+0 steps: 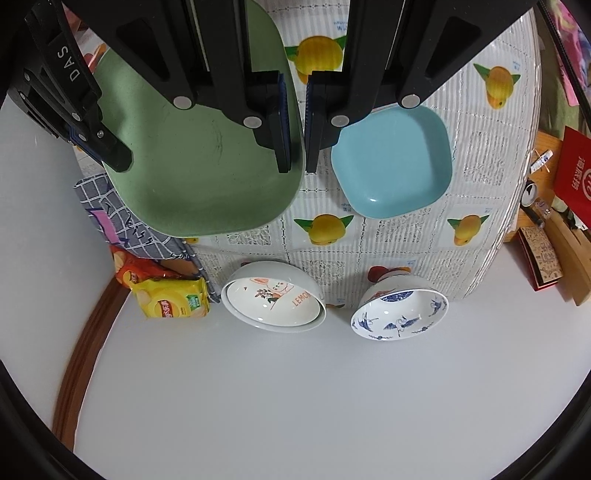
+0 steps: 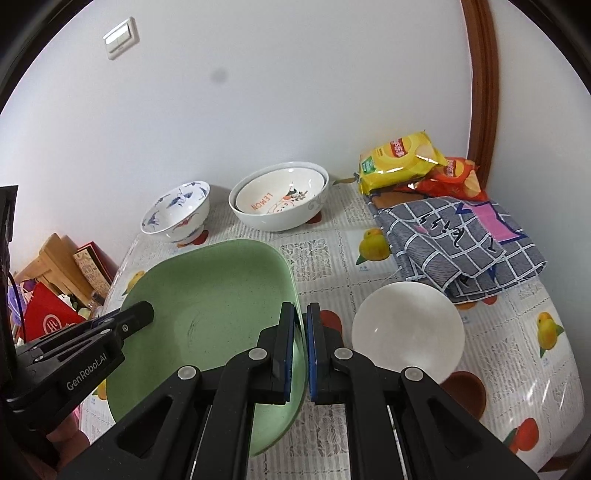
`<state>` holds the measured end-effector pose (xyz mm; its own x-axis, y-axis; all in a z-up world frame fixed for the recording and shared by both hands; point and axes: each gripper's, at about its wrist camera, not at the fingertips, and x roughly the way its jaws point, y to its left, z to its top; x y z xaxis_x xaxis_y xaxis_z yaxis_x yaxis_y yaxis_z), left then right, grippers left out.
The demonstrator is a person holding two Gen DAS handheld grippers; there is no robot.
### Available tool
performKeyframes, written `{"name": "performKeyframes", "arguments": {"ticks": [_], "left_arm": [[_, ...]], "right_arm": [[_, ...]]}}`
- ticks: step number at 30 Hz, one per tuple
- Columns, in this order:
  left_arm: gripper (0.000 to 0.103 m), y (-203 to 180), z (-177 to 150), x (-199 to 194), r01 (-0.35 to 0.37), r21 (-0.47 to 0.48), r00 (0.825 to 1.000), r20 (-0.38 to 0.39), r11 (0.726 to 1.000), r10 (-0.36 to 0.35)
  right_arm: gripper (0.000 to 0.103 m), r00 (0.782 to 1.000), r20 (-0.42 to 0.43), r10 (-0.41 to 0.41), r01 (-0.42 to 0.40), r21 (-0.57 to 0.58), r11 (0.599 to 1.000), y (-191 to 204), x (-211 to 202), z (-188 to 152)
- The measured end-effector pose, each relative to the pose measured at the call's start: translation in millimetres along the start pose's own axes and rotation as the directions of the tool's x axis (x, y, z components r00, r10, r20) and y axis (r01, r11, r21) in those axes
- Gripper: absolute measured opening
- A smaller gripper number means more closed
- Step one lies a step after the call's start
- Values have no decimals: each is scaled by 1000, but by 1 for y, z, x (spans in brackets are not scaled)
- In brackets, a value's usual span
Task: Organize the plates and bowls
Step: 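Carry the green plate with both grippers over the blue plate stack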
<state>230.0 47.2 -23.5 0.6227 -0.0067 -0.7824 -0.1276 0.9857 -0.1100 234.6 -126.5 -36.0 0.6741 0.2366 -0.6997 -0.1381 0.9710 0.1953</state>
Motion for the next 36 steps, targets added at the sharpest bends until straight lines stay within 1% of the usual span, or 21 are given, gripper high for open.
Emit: {"name": "performKeyframes", "arguments": {"ticks": [7,17,26,36], "left_arm": [[7,0,-4,-19,-6,-6,1000,30,1000,7],[7,5,-5,-29,3,-31,999,42,1000,-2],[7,15,-1,-29,1,-49,999,49,999,1],[7,31,3,-26,-14,-68,999,51,998,18]], "right_arm": [[7,1000,22,19,-19,-1,1000,3,-19,-1],[7,999,35,19,-18,-15,1000,8,-28,-1],[7,999,40,26,-25,-27,999,16,-27,3],[7,999,27,43,-42,-37,998,30,-15,6]]}}
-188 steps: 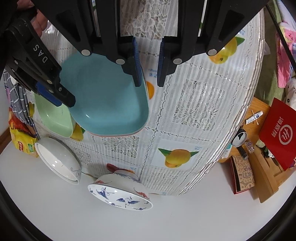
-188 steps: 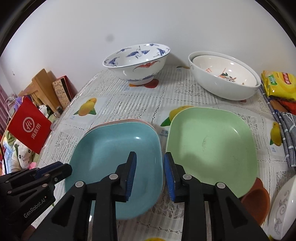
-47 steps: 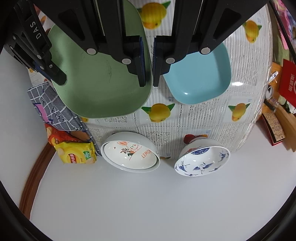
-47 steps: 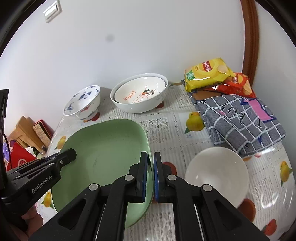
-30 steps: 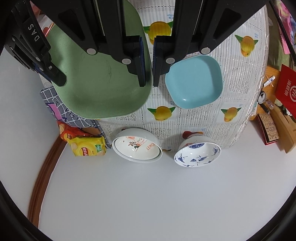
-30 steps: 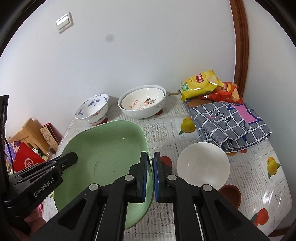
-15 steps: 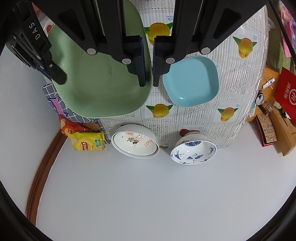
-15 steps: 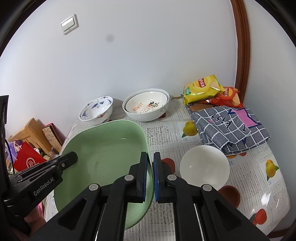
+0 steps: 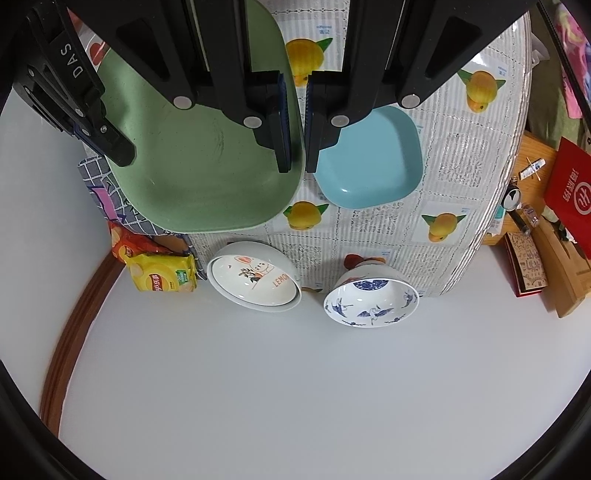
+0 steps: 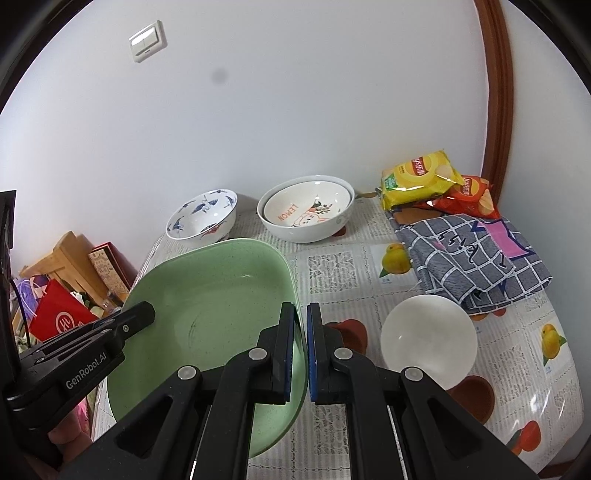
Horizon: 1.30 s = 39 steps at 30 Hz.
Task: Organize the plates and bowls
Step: 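Carry the green plate with both grippers over the blue plate stack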
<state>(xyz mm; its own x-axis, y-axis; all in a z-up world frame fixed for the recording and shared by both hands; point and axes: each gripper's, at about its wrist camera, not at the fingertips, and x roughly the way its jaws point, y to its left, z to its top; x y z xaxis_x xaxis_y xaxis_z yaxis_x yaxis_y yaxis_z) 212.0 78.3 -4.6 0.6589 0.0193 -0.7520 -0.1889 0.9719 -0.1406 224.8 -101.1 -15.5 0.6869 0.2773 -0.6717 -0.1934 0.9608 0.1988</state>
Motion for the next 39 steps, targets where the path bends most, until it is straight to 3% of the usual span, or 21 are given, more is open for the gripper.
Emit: {"name": "performKeyframes", "arguments": {"ticks": [39], "left_arm": [[7,87,2,37,-57,-115,997,-57,992,50]], "right_arm": [[7,996,-80,45,-51,-79,996,71,66,-4]]}}
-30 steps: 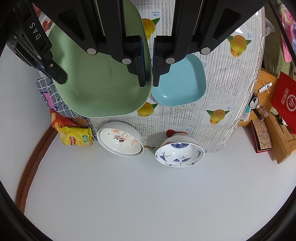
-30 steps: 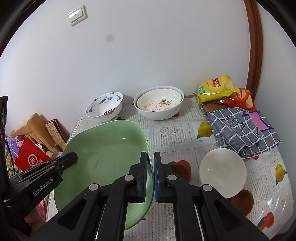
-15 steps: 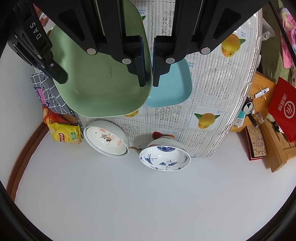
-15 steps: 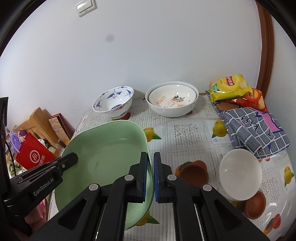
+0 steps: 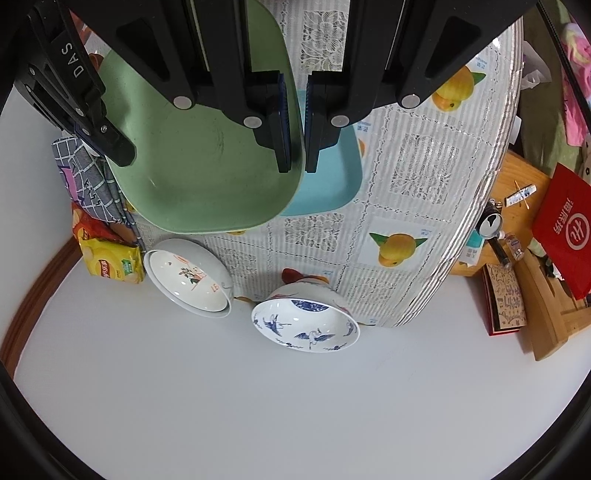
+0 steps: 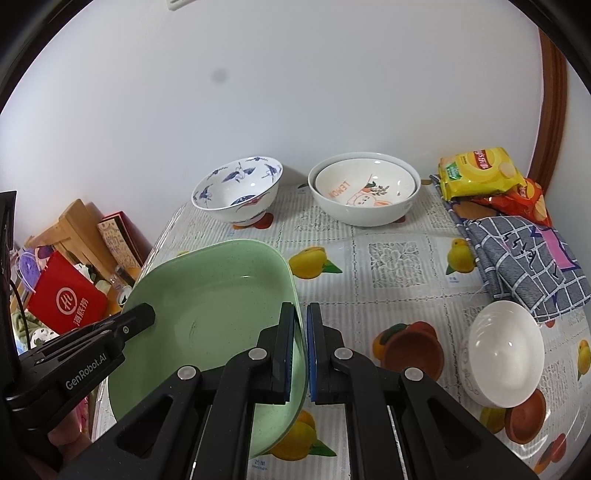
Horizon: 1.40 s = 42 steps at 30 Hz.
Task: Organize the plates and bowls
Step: 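Carry the green plate with both grippers over the blue plate stack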
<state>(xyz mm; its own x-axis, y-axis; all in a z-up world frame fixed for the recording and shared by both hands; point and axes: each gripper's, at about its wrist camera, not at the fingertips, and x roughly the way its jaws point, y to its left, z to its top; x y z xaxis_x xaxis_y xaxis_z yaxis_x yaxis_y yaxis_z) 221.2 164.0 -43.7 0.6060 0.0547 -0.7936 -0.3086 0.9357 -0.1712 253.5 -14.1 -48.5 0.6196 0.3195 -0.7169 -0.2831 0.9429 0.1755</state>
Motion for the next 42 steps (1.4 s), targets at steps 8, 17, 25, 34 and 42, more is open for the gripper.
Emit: {"name": "performKeyframes", "arguments": {"ticks": [8,17,25,34,42], "left_arm": [[7,15,9,10,-11,-16,1000,-5,1000,10],[7,32,14,28,-28,-38,999,-23,999,27],[7,42,14,48,-44,-51,997,-58,998,41],[7,47,8,73,-56,-56,993,-107,997,50],[7,47,2,94,-74,-50,987,-148,996,66]], "right_arm": [[7,1000,-17,9,-10,-10,1000,12,18,6],[7,1000,-28,13,-15,-40,999,28,39,11],[7,998,-65,21,-24,-48,999,33,63,7],[7,994,-109,25,-29,-38,999,30,90,0],[8,988,-155,23,-28,-32,999,24,112,-9]]}}
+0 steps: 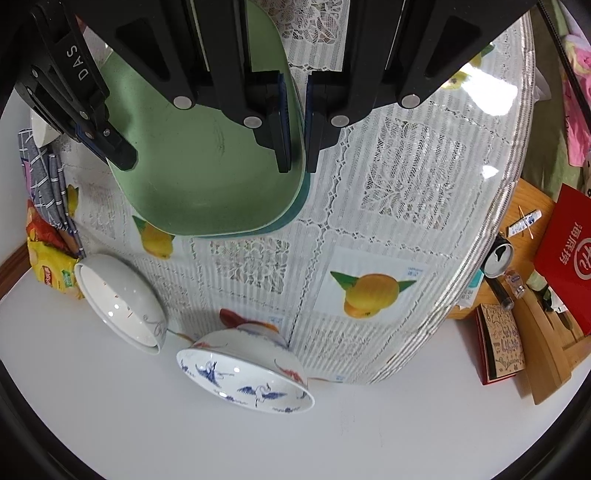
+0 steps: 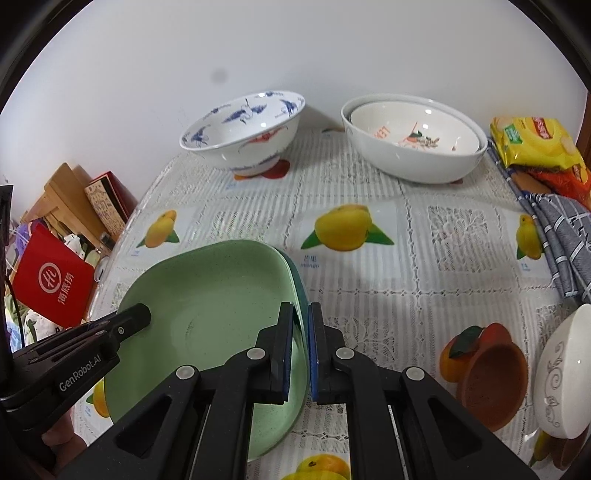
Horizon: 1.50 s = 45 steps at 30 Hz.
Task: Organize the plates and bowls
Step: 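Carry the green plate with both grippers over the blue plate stack, then lower the green plate onto the blue plate and open both grippers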
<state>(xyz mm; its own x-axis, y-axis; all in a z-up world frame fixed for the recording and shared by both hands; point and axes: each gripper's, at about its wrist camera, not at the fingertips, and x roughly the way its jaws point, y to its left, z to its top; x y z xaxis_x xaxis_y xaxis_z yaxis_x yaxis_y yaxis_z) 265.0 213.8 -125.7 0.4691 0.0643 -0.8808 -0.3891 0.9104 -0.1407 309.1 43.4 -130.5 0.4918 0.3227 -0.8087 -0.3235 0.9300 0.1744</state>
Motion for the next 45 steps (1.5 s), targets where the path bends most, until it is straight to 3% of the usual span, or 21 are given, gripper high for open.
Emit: {"name": "performKeyframes", "arguments": {"ticks": [30,36,45], "left_arm": [[8,-6,13,15,-40,16,999,19,999,40],[20,-7,11,14,-30,20,1000,5,999,30],[26,-12,2,-8,-37,31,999,21,999,36]], "right_arm": [[11,1000,-10,18,-18,-61,998,0,36,10],[15,1000,-7,29,-30,-73,997,-1,33,11],[16,999,28,21,-18,-87,996,-3,7,9]]}}
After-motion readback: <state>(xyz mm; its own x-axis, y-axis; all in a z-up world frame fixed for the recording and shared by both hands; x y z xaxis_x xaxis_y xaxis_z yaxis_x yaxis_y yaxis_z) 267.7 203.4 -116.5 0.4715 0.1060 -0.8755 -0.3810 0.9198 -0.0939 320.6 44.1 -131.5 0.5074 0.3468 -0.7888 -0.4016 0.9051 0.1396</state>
